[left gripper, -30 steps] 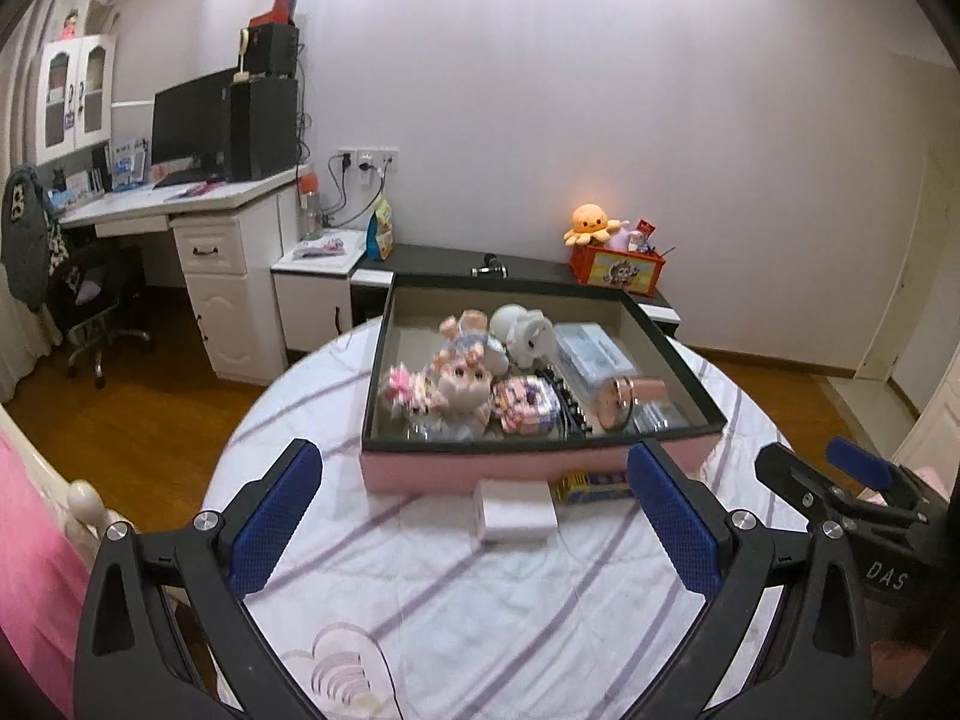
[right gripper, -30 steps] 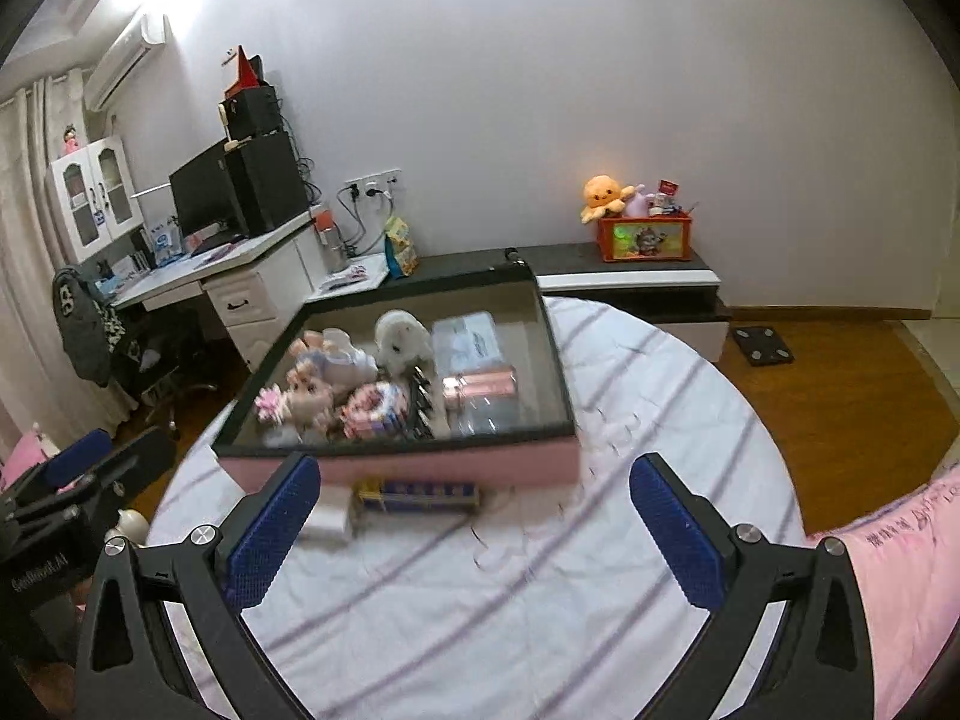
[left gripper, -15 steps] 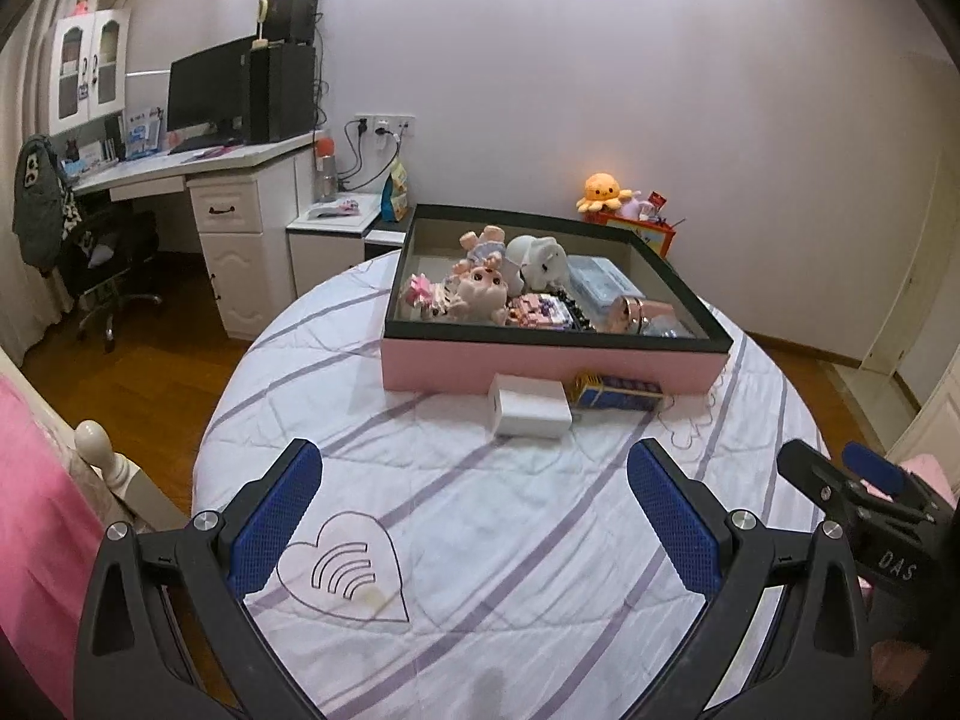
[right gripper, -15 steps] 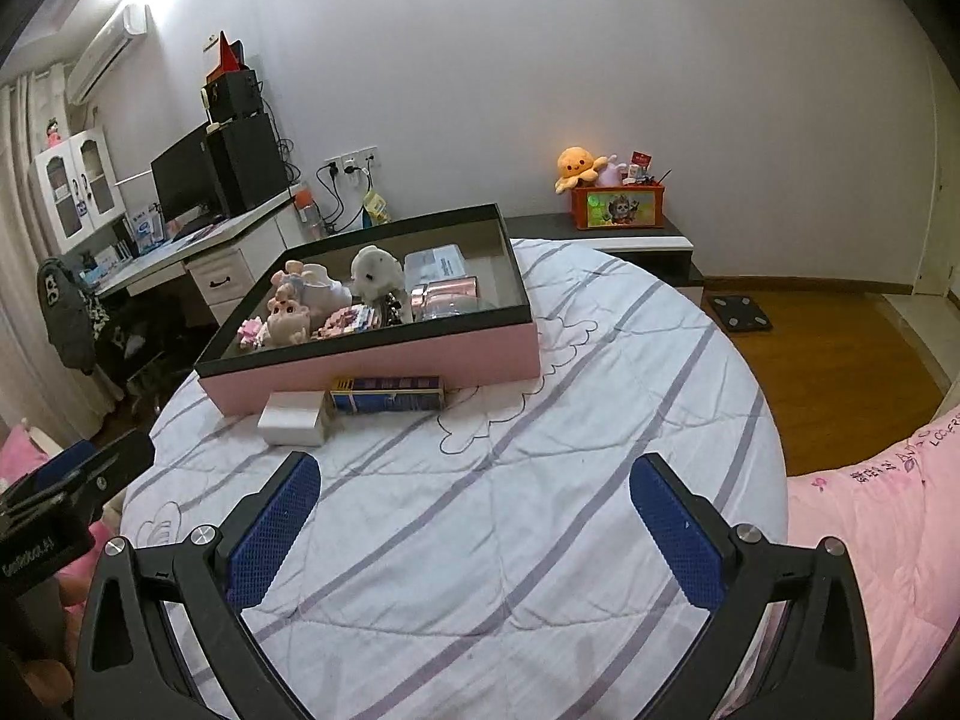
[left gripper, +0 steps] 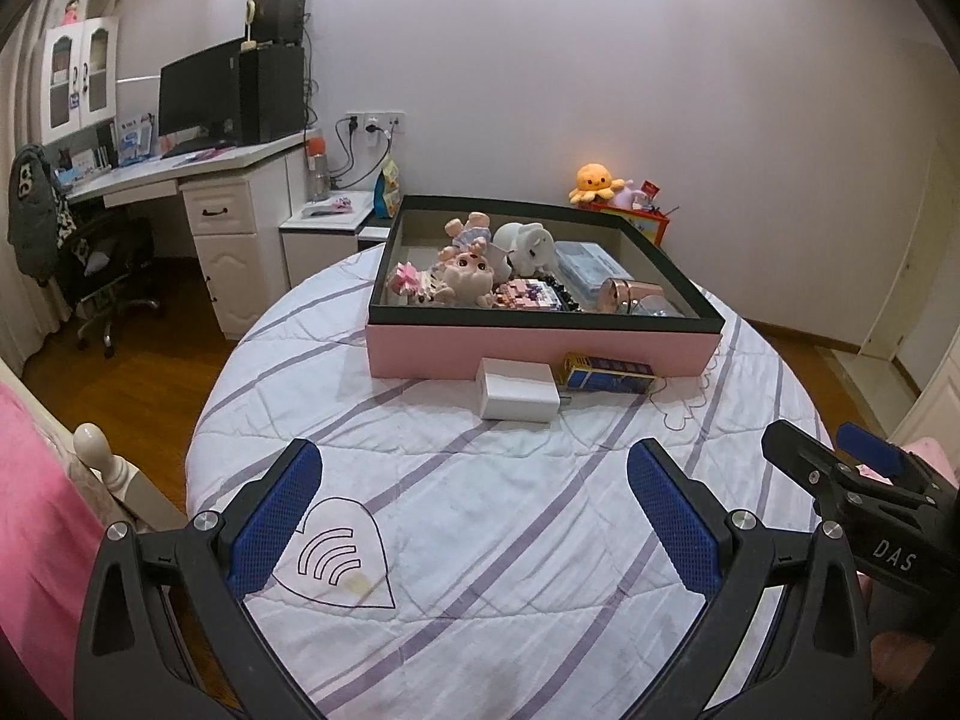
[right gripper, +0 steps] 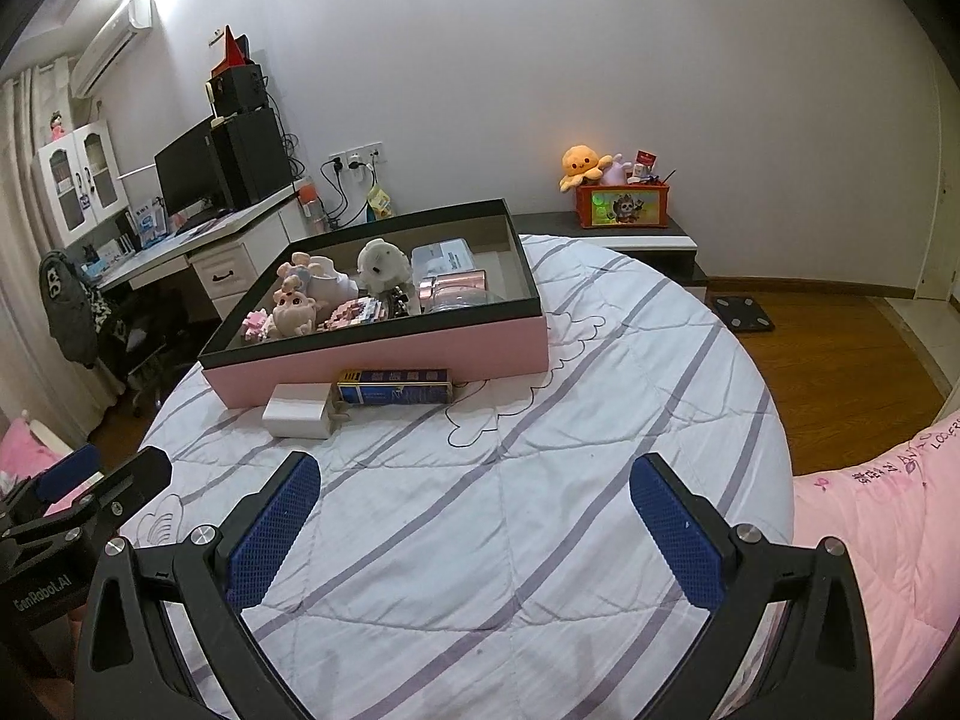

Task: Organize rigid objects
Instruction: 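Move both tools toward the white charger box and blue packet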

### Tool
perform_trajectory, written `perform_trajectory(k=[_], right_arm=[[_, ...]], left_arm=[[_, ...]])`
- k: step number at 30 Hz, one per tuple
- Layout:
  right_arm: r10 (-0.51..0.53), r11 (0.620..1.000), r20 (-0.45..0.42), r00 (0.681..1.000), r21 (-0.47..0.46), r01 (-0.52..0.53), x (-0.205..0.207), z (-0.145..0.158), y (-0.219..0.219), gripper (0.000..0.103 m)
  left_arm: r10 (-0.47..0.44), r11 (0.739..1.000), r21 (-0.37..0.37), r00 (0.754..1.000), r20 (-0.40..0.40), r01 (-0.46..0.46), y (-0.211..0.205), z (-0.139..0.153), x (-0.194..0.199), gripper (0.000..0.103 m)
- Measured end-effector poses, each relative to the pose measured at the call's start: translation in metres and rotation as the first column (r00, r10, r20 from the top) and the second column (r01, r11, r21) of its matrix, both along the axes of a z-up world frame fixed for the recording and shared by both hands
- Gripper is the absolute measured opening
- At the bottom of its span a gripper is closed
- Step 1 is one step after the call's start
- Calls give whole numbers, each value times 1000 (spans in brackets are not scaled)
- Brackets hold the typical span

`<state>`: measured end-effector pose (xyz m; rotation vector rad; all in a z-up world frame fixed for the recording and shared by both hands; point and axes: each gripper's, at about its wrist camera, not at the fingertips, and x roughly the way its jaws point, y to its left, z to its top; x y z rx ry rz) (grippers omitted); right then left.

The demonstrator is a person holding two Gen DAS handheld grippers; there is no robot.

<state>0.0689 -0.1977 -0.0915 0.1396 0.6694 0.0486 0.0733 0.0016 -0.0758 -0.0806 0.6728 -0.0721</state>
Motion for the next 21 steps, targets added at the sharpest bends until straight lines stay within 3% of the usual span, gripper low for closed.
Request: perform_trajectory(k=[12,21], right_arm=[[-16,1000,-9,1000,-2,16,5,-4,-4,103],[-4,1000,-24,1000,-11,4,26,-7,-1,103]], left_arm=[[-6,1000,1,1000,-17,6,-5,-10,6,103],[2,1000,2,999,-43,-2,-6,-23,32,103]])
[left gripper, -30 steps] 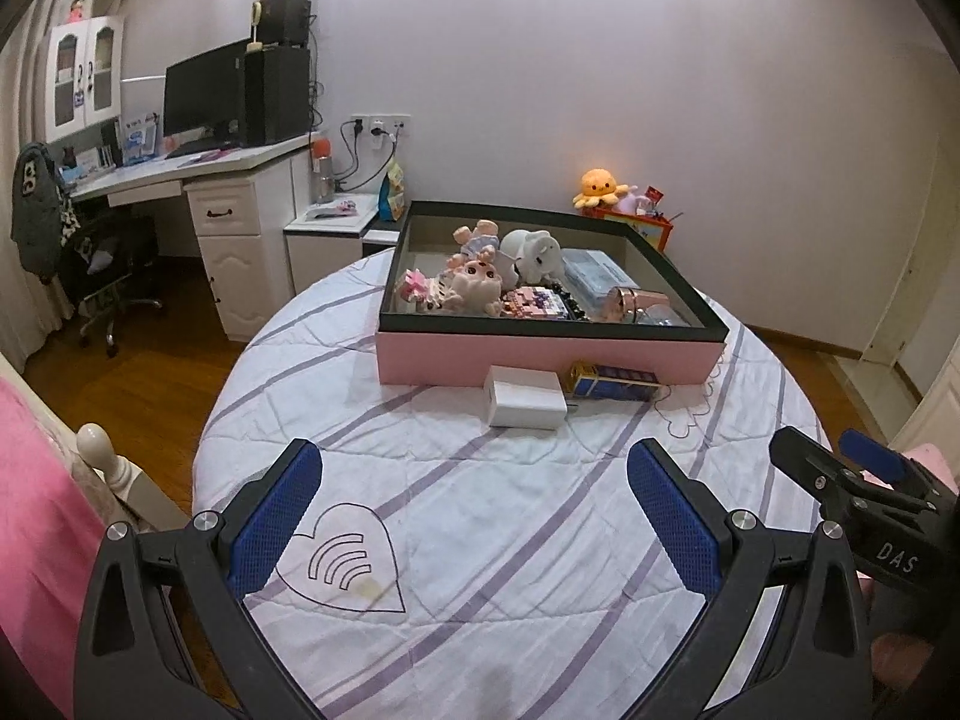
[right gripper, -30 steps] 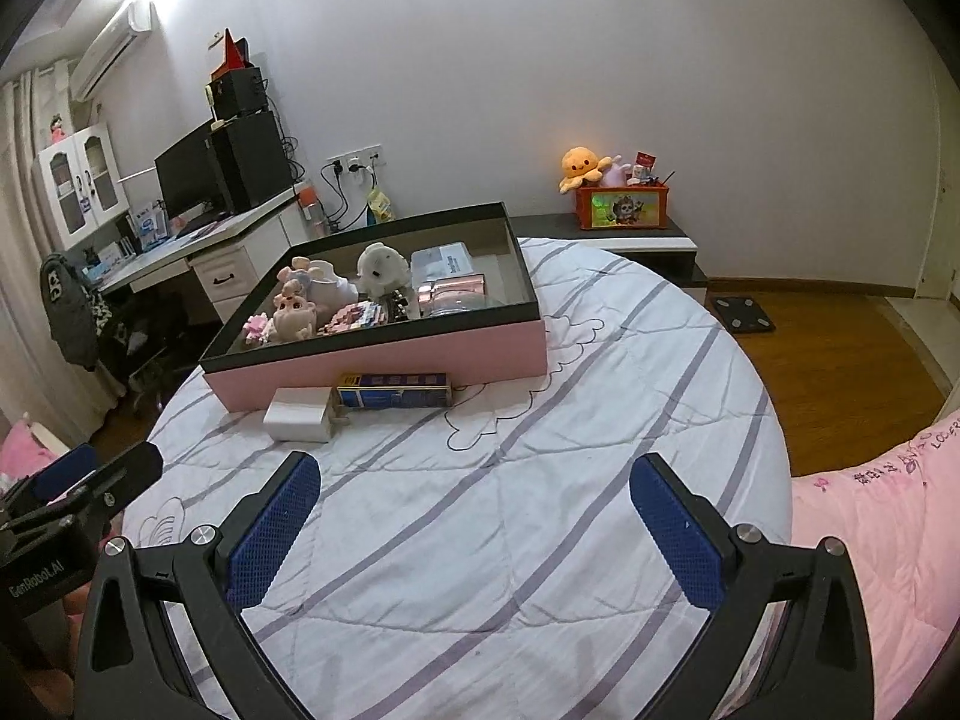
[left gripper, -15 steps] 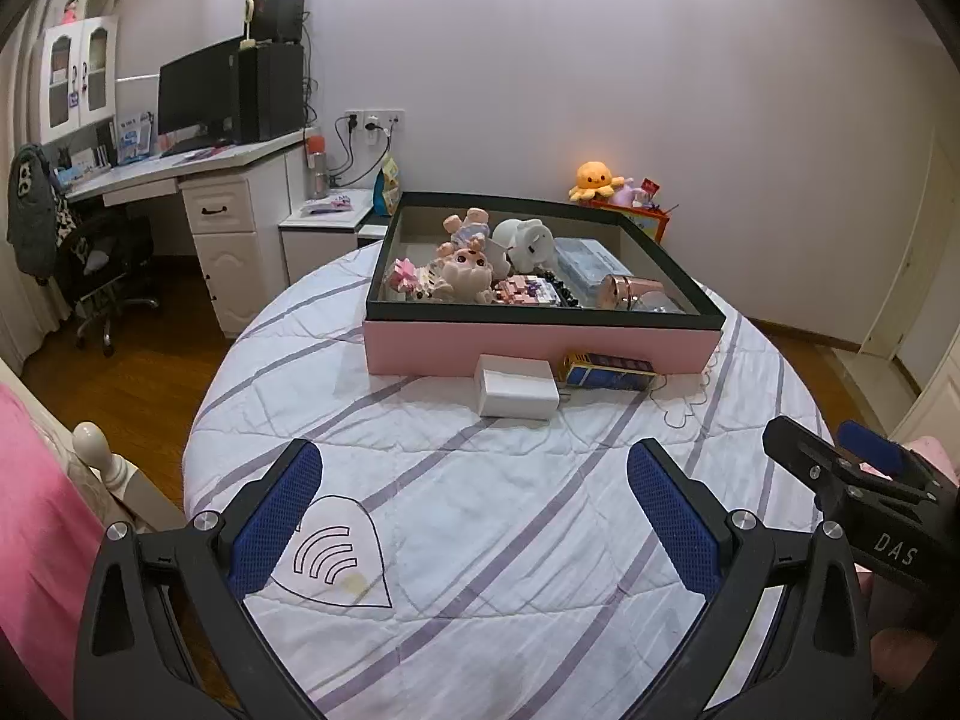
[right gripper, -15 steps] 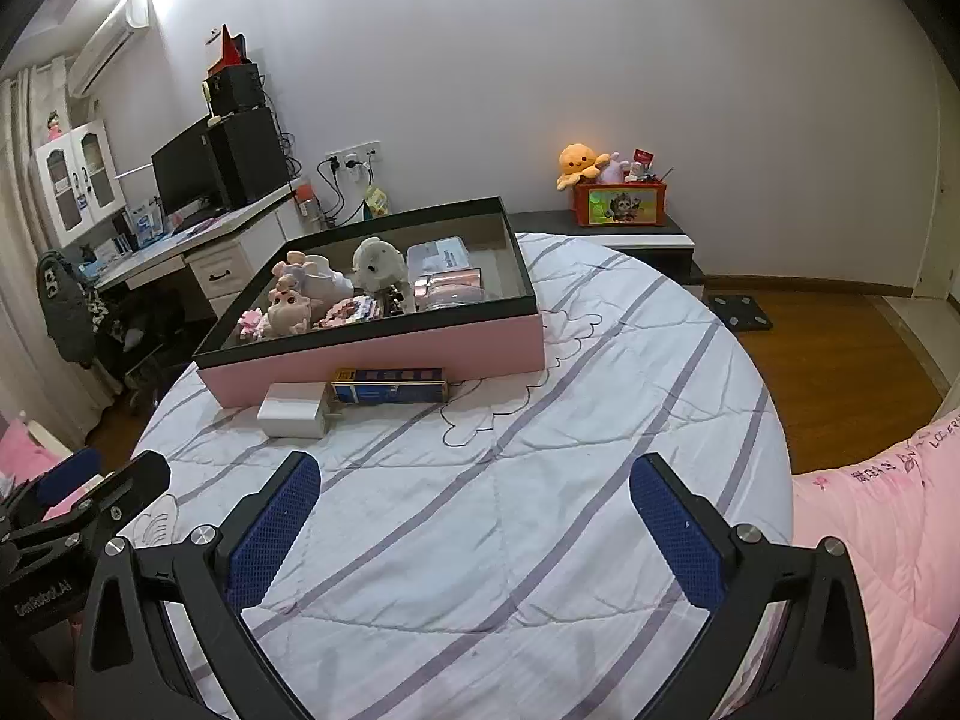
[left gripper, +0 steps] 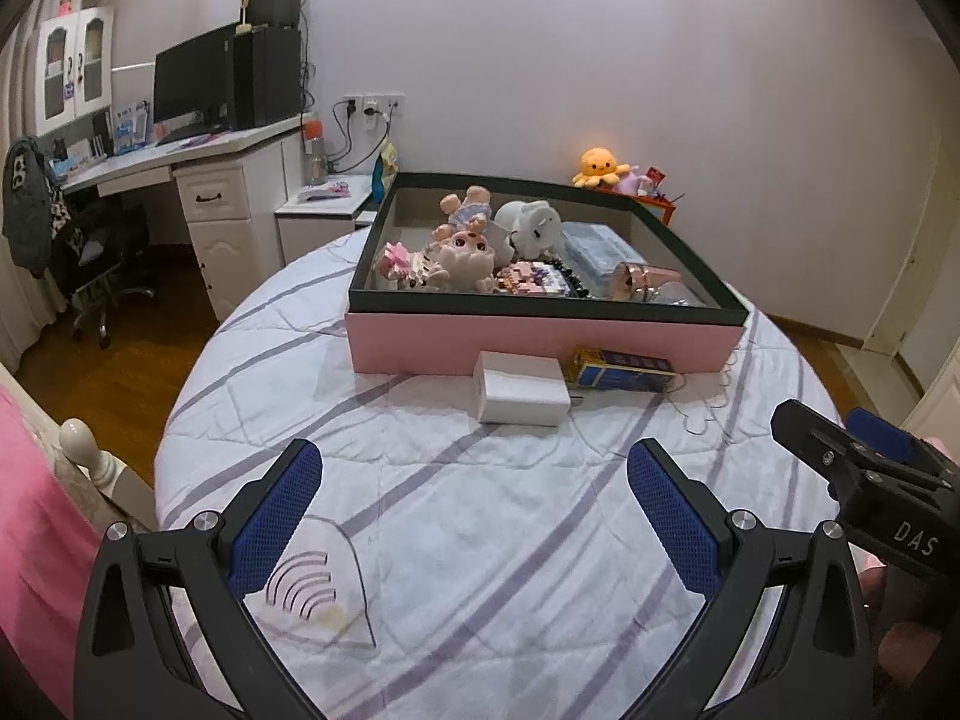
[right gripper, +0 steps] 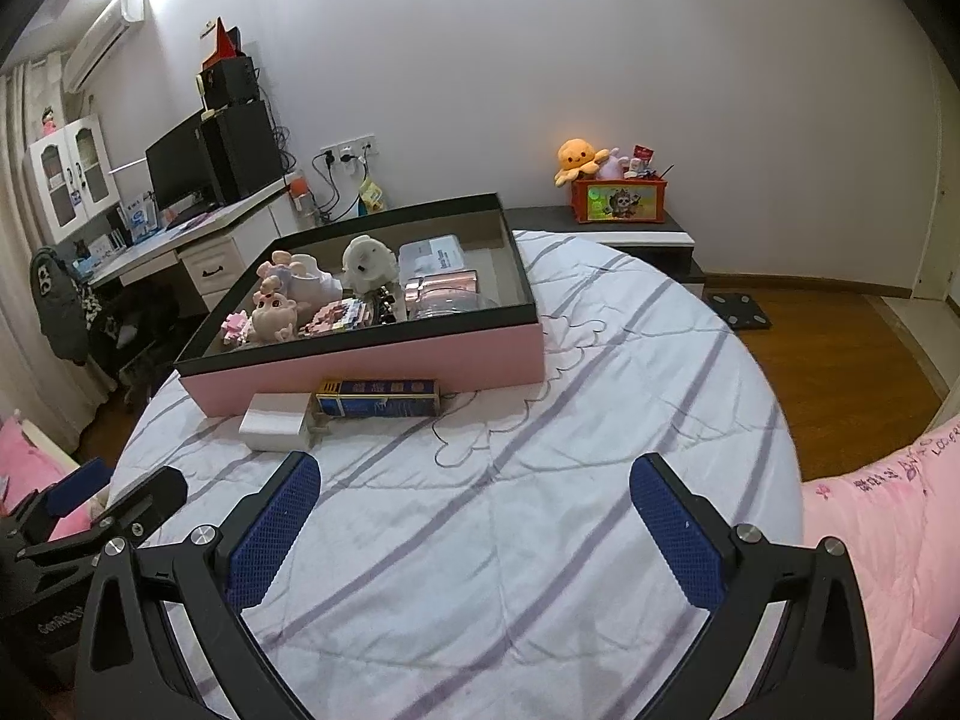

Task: Organize rigid objects
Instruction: 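Move both tools toward the white charger box and blue packet, then grasp the white charger box with the left tool while the right tool grasps the blue packet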

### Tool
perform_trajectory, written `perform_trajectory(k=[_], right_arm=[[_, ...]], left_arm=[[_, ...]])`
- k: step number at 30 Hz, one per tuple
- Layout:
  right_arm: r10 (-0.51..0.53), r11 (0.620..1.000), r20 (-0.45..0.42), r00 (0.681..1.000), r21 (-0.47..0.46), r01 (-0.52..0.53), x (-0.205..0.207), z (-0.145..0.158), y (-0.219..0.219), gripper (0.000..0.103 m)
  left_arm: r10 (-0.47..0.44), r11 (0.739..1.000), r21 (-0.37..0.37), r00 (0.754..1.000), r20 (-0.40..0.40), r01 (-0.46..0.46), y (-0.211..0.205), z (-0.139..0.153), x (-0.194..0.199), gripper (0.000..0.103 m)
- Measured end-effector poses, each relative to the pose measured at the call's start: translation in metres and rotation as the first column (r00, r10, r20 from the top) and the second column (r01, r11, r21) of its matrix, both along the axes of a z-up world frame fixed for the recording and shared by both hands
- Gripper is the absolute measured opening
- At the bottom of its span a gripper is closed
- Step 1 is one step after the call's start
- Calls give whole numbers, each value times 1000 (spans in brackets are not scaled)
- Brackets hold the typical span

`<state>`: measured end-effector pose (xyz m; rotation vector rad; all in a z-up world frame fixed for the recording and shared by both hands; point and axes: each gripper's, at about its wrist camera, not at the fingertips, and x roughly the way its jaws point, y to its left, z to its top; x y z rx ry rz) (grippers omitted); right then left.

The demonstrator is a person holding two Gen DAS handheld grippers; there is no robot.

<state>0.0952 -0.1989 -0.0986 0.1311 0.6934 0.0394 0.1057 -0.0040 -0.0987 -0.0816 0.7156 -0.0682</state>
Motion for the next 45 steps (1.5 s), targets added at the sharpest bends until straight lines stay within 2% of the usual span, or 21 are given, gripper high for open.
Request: perform_trajectory(k=[11,16,19,21,22,23,25,31,38,45], right_arm=[[-9,999,-57,998,30,10,34,-20,-7,103],[-25,999,-77,997,39,28,43,-30,-18,103],[-32,998,-89,996,44,36,47,-35,-21,103],[-28,998,-93,995,45,32,48,-37,-21,103],[-26,999,-95,995,43,30,49,-37,-20,103],[-24,999,-97,995,42,28,50,-38,-19,103],[-13,999,-98,995,46,17,51,-38,-15,103],[21,999,-105,994,27,-18,55,-37,2,103],[64,998,-124,990,7,-64,76,-42,32,103],[82,995,-177,981,-36,-90,104,-55,61,103]], left_arm=[[-34,999,20,991,-126,37,-21,-34,69,103],[1,1000,24,977,-212,4,-27,-53,97,102],[-14,1000,24,977,-215,19,-29,-53,103,99],[-29,999,12,979,-200,32,-30,-52,101,86],[-36,999,9,981,-191,38,-29,-51,99,73],[-35,999,10,982,-185,38,-27,-51,97,65],[-47,999,-21,982,-182,44,-19,-50,94,65],[-44,998,-46,986,-162,37,1,-48,77,65],[22,999,-37,990,-136,-27,27,-46,62,65],[31,998,-49,991,-134,-37,34,-48,63,65]])
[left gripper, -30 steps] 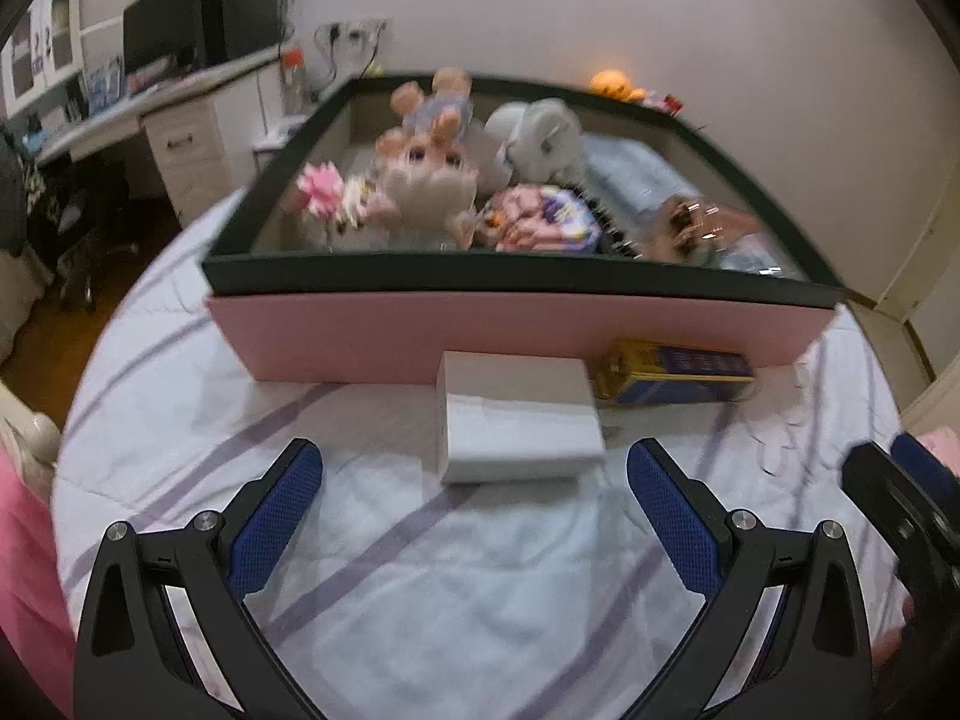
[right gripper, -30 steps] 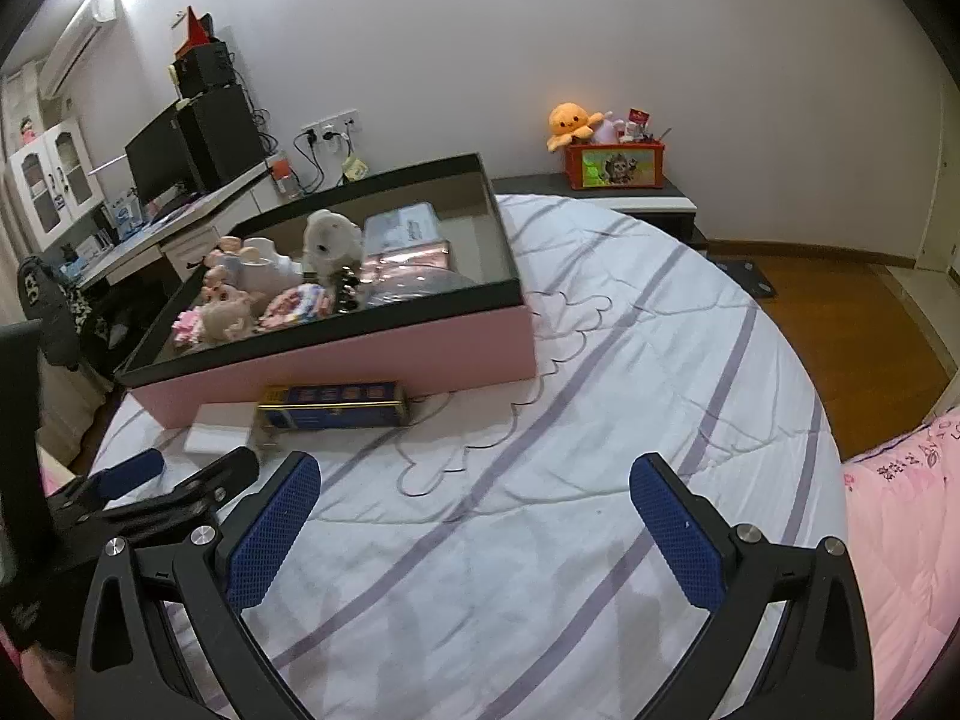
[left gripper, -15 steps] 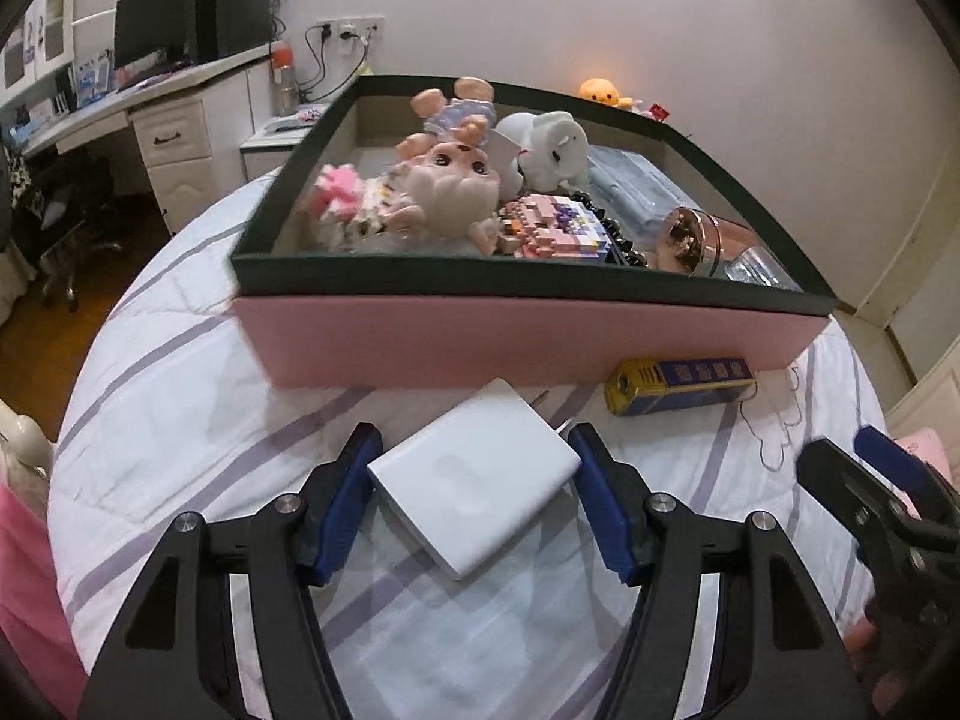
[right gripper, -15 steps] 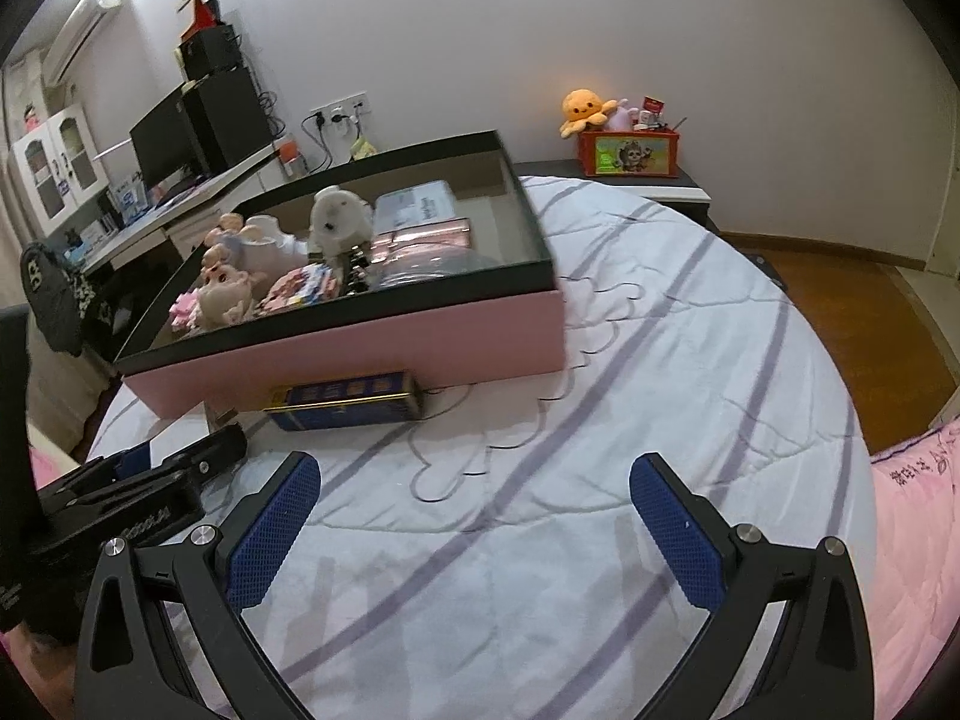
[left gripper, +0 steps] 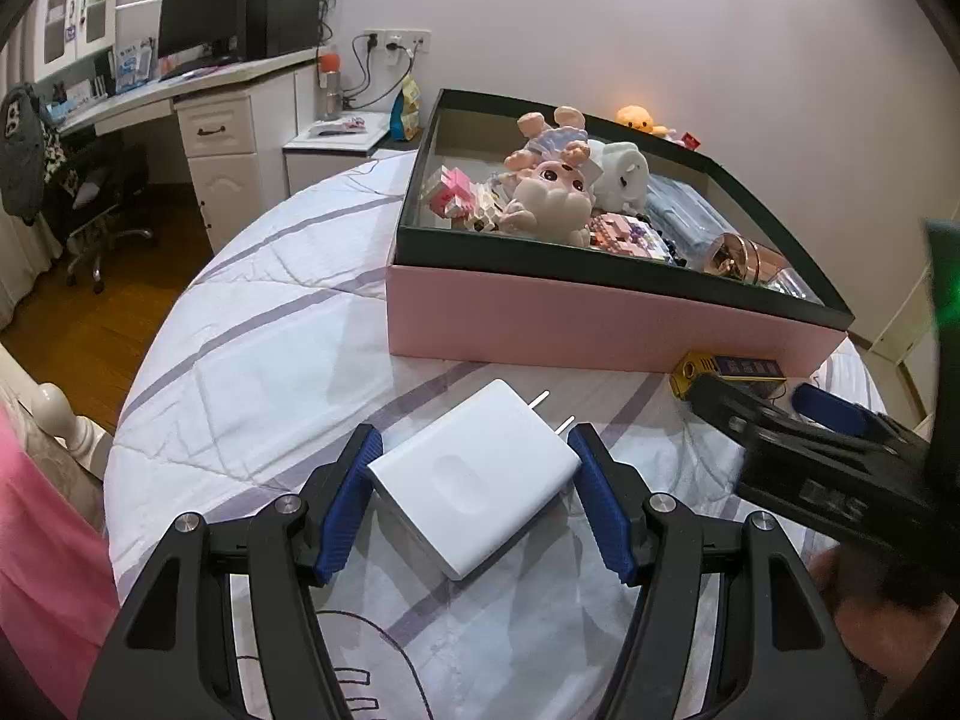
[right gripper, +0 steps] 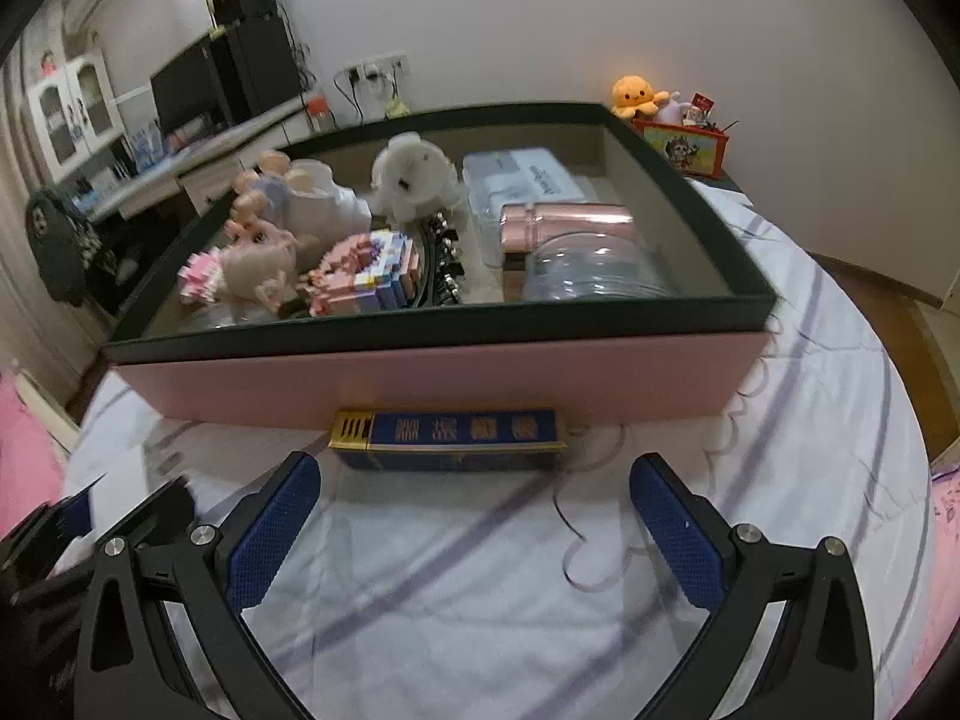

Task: Organize rigid objects
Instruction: 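Grasp the white charger box with the left tool while the right tool grasps the blue packet, then carry the charger box and blue packet into the pink box and open both tools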

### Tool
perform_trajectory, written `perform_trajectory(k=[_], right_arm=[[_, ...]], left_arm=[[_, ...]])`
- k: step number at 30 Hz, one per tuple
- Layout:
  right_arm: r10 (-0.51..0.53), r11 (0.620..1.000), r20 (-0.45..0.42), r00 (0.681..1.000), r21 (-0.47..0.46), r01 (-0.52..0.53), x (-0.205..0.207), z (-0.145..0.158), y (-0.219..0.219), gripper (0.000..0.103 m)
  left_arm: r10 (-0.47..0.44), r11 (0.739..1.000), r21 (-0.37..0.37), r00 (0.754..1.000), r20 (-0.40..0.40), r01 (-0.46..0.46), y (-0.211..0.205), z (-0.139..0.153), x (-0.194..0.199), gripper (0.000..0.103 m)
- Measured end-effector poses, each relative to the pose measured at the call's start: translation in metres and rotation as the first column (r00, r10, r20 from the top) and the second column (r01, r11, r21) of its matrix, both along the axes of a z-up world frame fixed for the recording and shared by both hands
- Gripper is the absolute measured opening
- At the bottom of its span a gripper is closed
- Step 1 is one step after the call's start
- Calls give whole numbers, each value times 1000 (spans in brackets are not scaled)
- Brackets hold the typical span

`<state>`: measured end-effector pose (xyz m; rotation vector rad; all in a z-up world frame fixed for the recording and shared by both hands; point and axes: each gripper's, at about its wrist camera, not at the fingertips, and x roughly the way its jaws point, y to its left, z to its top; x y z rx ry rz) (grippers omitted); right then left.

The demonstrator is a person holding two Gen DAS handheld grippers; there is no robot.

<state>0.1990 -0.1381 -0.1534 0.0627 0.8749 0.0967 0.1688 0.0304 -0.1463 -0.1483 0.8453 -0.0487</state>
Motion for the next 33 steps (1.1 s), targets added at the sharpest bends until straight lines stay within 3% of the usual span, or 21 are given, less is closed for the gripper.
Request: perform_trajectory(k=[3,4,7,20,27,33], right_arm=[[7,1000,-28,1000,-24,-8,10,-5,7,102],[11,999,-32,999,-38,-12,11,-7,10,93],[-10,997,-22,1000,-71,9,10,-5,11,83],[40,999,54,998,13,-40,-37,23,-9,83],[40,998,123,992,51,-47,-41,59,-30,83],[51,997,174,983,45,-59,-18,91,-35,83]], left_arm=[[-1,1000,-5,1000,-5,1,1,-1,0,65],[-1,1000,-8,1000,-6,1,2,-1,0,66],[-2,1000,-11,1000,-6,2,2,-2,-2,66],[-21,1000,-2,999,41,21,-4,13,-11,65],[-46,999,-1,992,118,46,-3,50,-4,65],[-53,999,8,981,186,53,0,89,28,65]])
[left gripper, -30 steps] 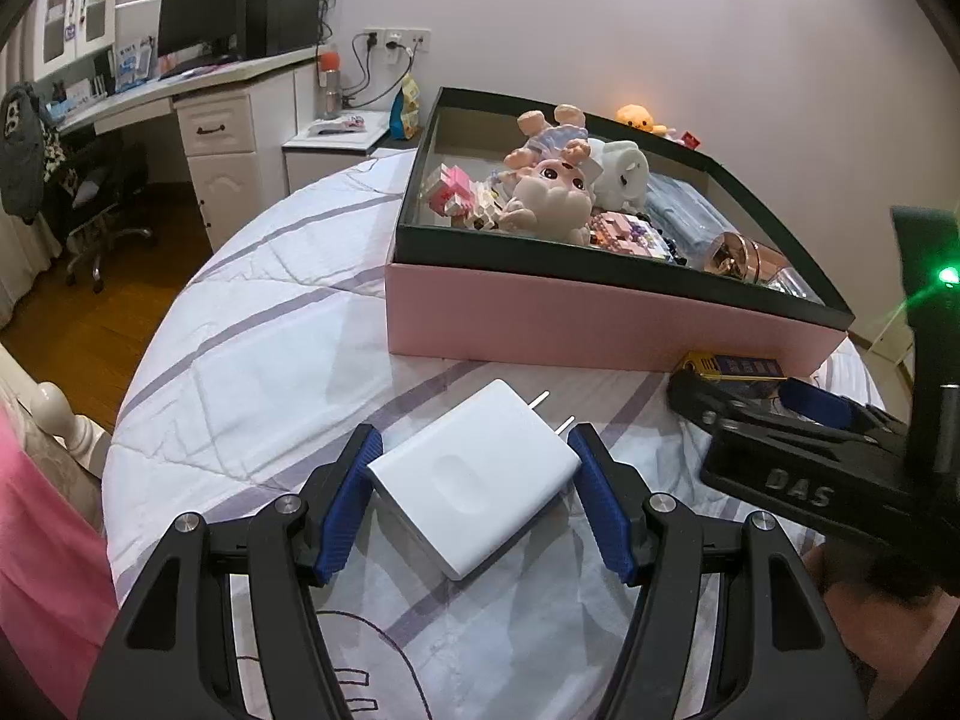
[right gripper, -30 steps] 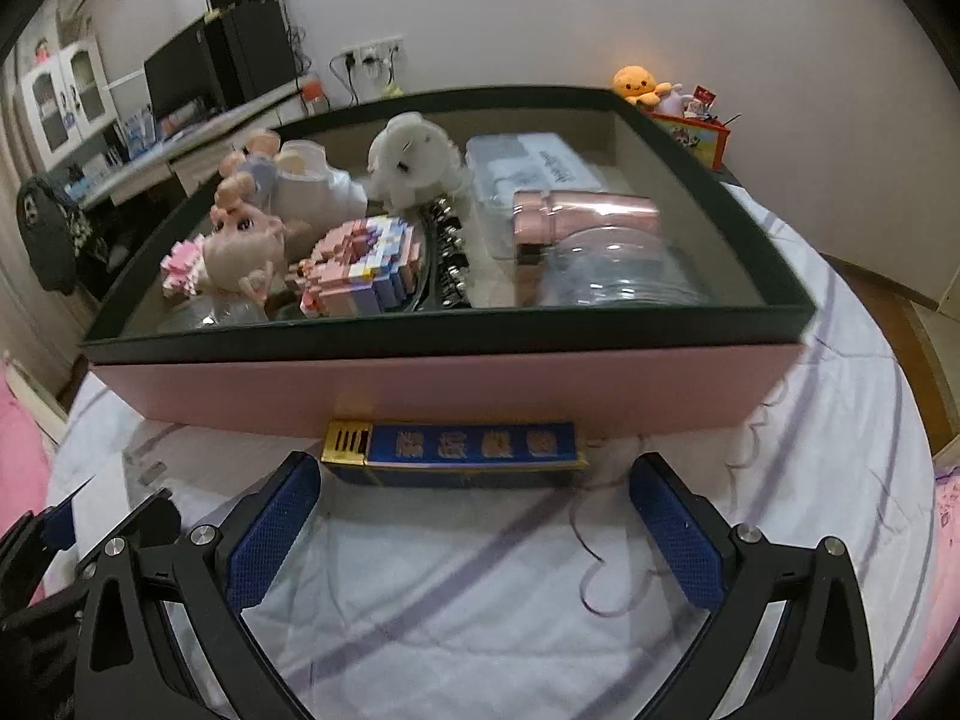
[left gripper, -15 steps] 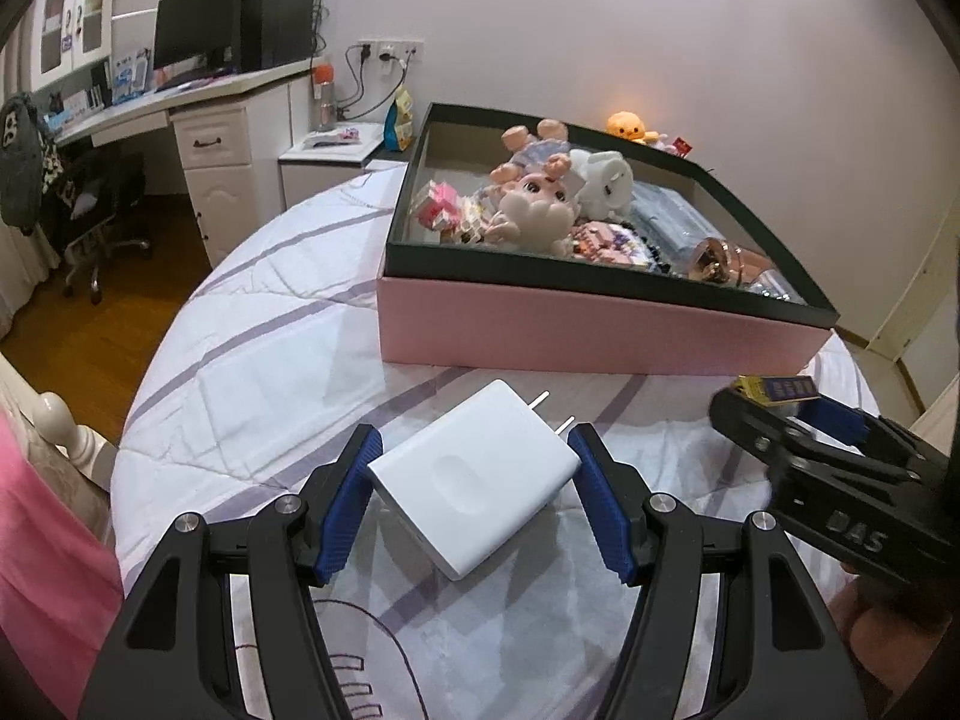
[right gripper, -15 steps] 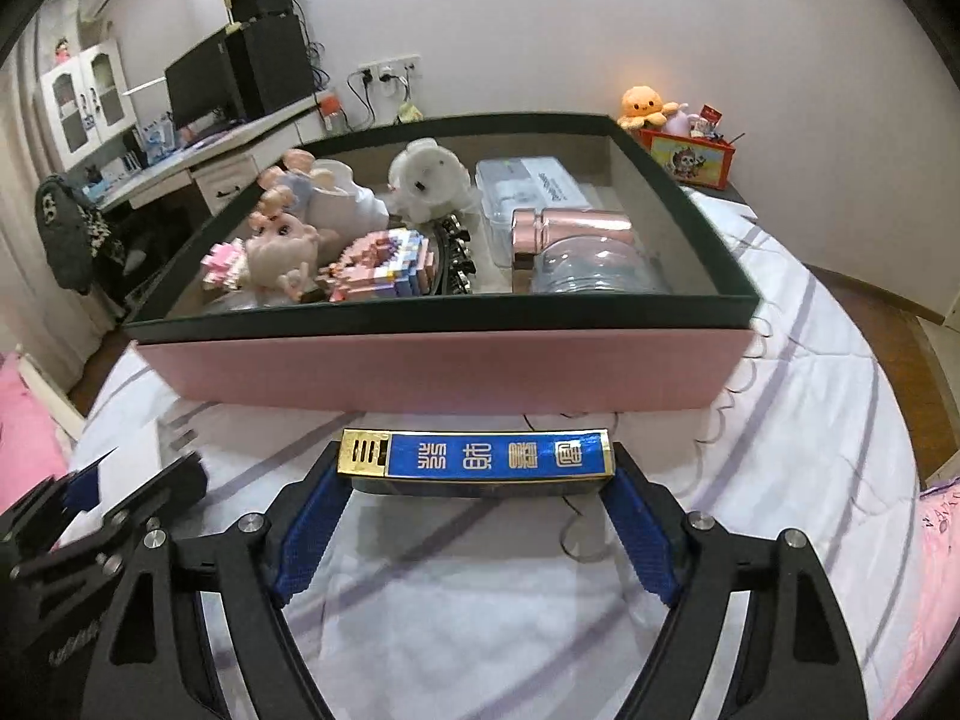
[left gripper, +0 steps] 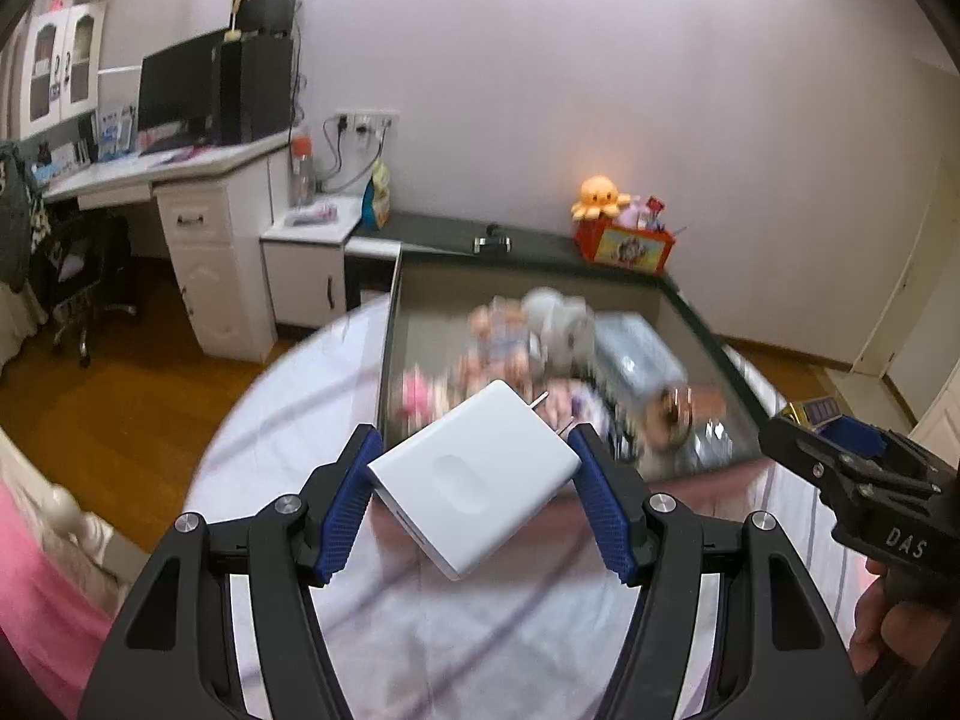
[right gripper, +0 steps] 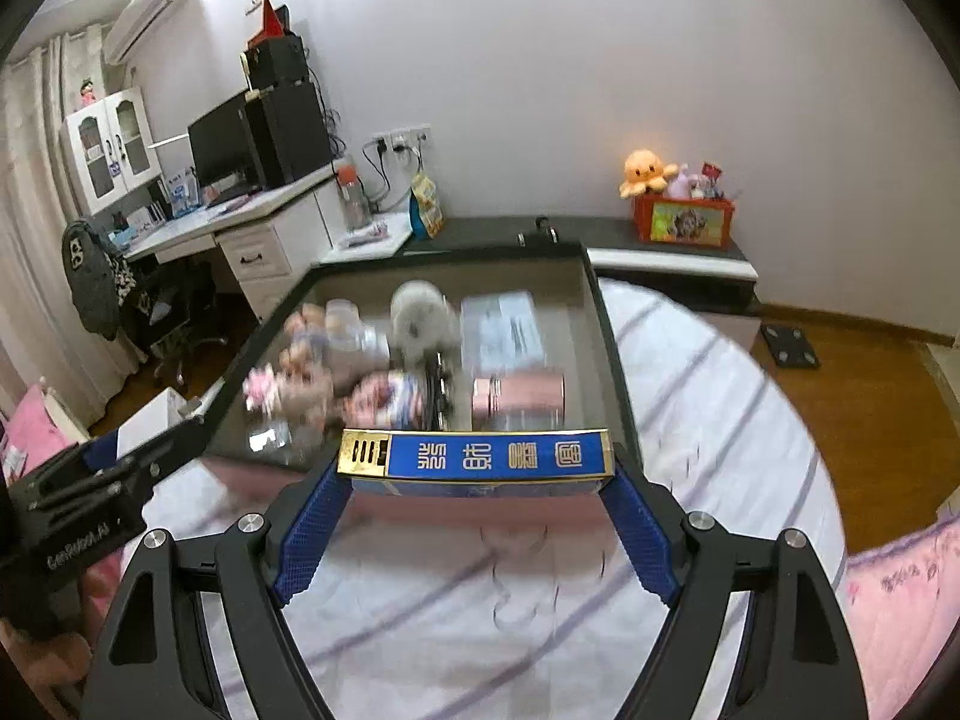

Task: Organize rigid objects
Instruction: 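Carry the charger box and blue packet into the pink box and open both tools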

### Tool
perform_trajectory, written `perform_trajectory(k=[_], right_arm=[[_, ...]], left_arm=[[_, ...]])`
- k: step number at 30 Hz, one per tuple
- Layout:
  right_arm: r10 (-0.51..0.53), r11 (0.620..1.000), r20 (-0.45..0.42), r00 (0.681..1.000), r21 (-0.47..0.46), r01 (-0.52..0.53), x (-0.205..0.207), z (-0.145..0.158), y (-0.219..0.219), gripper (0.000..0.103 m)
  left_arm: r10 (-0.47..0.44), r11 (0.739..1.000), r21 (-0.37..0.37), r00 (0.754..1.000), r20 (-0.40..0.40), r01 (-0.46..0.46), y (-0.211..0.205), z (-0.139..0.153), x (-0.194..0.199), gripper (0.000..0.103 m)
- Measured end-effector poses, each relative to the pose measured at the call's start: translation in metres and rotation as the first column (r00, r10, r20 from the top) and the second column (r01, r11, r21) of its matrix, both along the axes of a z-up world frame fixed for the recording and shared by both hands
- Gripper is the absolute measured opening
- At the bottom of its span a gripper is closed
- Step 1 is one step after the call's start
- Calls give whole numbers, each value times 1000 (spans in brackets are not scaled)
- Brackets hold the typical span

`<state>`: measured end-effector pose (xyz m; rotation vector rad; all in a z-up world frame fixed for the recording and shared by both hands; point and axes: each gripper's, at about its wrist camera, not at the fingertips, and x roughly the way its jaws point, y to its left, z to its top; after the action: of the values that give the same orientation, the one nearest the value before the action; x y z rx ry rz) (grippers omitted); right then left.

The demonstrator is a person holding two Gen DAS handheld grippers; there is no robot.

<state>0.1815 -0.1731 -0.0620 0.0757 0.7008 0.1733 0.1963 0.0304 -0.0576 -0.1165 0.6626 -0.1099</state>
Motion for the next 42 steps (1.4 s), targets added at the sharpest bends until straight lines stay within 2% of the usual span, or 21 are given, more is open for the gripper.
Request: perform_trajectory(k=[4,9,13,19,30,31,32,33,34,35,36,42], right_arm=[[3,1000,41,999,-5,-3,26,25,2,83],[-1,1000,40,999,7,0,71,37,5,83],[-9,1000,1,1000,28,9,106,32,3,83],[-26,1000,-59,998,0,26,154,12,4,83],[-18,1000,-130,991,2,19,192,-14,8,84],[-17,1000,-135,991,1,18,194,-15,8,85],[-16,1000,-144,989,8,17,198,-17,7,86],[-18,1000,-152,988,16,21,200,-19,6,87],[-29,999,-158,987,23,33,201,-21,4,93],[-38,999,-162,986,23,42,202,-22,3,95],[-45,999,-165,985,23,50,202,-22,2,103],[-75,992,-134,988,93,88,180,-10,-13,103]], left_arm=[[-2,1000,24,999,41,1,0,25,36,65],[-4,1000,29,999,36,3,0,34,86,65],[-6,1000,23,1000,3,5,-1,25,122,65],[-10,999,36,998,-61,12,-7,-1,163,65],[-4,999,47,990,-138,10,-10,-24,196,66],[3,999,54,990,-144,5,-10,-25,197,71],[9,998,59,990,-141,-1,-10,-24,196,84],[16,998,62,991,-133,-8,-9,-23,195,92],[21,998,64,993,-113,-14,-9,-19,191,103],[22,998,66,995,-94,-15,-8,-16,186,103],[24,997,73,996,-82,-18,-8,-13,182,103],[29,996,86,999,-38,-26,-4,6,149,103]])
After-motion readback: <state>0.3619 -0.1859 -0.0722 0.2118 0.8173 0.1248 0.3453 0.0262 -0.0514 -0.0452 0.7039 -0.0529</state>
